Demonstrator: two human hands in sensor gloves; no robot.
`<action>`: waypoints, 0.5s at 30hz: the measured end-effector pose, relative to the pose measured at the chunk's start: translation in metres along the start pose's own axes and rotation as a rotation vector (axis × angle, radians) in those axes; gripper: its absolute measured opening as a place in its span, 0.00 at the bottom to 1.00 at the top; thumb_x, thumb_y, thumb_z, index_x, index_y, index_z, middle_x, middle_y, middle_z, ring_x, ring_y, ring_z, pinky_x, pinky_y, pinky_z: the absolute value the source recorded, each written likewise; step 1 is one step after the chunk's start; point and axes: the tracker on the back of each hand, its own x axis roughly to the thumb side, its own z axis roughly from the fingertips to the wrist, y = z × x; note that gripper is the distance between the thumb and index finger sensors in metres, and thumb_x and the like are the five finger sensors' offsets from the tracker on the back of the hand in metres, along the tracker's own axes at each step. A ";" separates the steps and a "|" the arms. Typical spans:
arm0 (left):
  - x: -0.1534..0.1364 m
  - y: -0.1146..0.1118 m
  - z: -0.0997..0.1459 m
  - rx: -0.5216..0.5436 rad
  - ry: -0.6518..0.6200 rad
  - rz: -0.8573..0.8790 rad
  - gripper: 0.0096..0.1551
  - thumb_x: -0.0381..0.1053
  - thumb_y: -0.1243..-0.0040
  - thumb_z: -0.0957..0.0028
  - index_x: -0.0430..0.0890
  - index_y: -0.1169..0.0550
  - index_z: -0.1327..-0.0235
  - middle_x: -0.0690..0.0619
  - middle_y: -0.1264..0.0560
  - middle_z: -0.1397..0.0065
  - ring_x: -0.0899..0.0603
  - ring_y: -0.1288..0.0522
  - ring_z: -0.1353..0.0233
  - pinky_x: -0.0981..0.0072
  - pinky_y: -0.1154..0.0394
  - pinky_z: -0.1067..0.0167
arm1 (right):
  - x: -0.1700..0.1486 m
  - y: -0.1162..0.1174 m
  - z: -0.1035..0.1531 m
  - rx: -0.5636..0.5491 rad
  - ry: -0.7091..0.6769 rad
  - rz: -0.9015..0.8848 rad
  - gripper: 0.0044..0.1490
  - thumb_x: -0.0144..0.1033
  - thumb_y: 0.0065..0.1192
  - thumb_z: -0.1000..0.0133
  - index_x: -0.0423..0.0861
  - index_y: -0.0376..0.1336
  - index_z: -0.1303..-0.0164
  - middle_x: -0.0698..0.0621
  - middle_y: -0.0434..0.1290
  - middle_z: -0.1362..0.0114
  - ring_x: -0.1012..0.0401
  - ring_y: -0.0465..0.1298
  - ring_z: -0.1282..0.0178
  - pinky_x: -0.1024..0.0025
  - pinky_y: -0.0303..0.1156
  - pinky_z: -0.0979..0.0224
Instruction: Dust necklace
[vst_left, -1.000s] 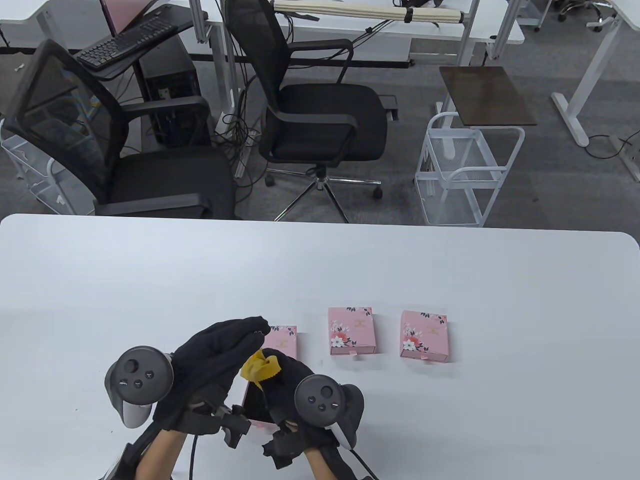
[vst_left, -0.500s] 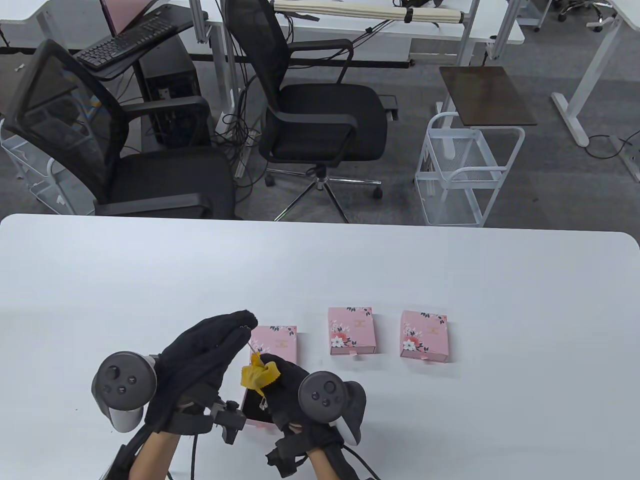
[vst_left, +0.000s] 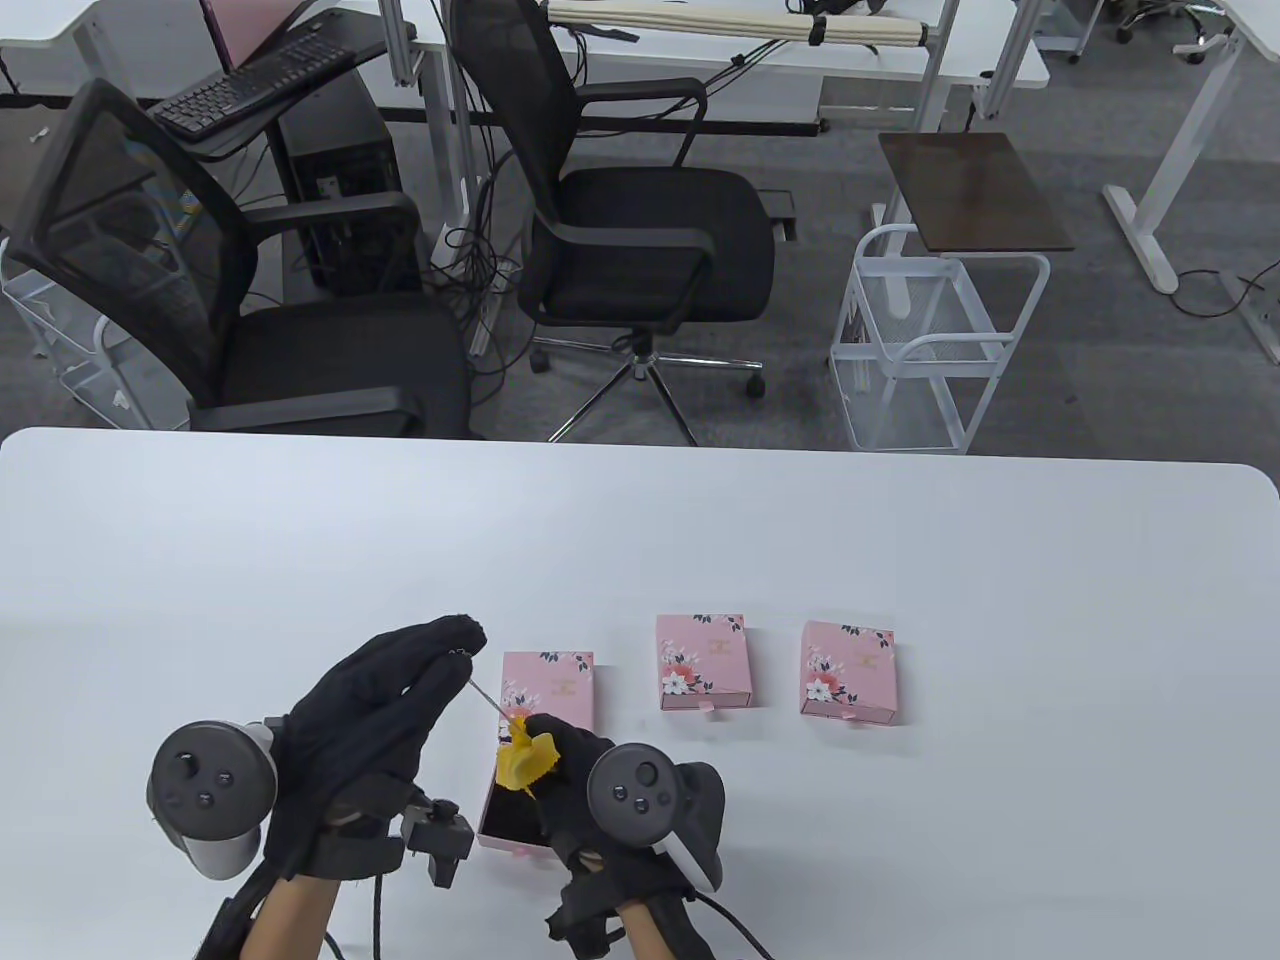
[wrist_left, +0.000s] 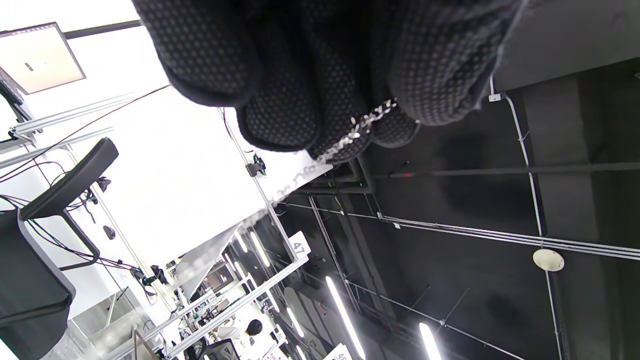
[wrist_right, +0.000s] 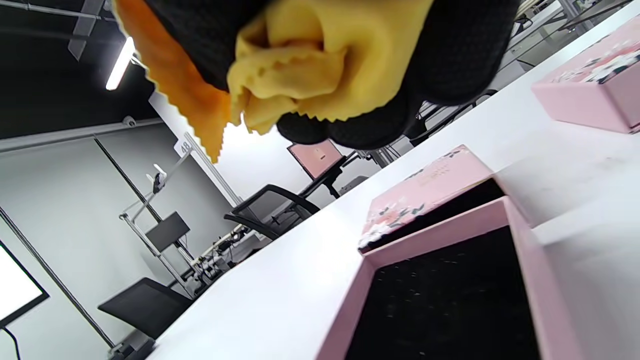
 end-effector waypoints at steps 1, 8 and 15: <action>0.000 0.002 0.000 0.006 -0.002 -0.001 0.19 0.60 0.31 0.43 0.56 0.13 0.44 0.53 0.13 0.38 0.46 0.17 0.38 0.53 0.20 0.42 | 0.000 -0.001 0.000 -0.007 0.005 0.002 0.25 0.40 0.62 0.32 0.40 0.65 0.28 0.41 0.78 0.37 0.45 0.79 0.45 0.50 0.74 0.37; -0.002 0.004 -0.001 0.022 0.005 -0.009 0.18 0.59 0.31 0.44 0.56 0.13 0.44 0.53 0.12 0.39 0.46 0.17 0.39 0.53 0.20 0.43 | -0.001 -0.003 0.001 0.003 0.022 0.043 0.26 0.40 0.61 0.32 0.40 0.64 0.27 0.41 0.77 0.35 0.44 0.79 0.43 0.50 0.75 0.38; -0.007 0.002 -0.003 0.022 0.027 -0.002 0.18 0.59 0.31 0.44 0.55 0.13 0.45 0.53 0.12 0.41 0.47 0.15 0.42 0.55 0.18 0.46 | -0.003 0.003 -0.002 0.114 0.047 0.057 0.27 0.48 0.59 0.32 0.40 0.68 0.34 0.45 0.81 0.47 0.50 0.81 0.56 0.53 0.77 0.44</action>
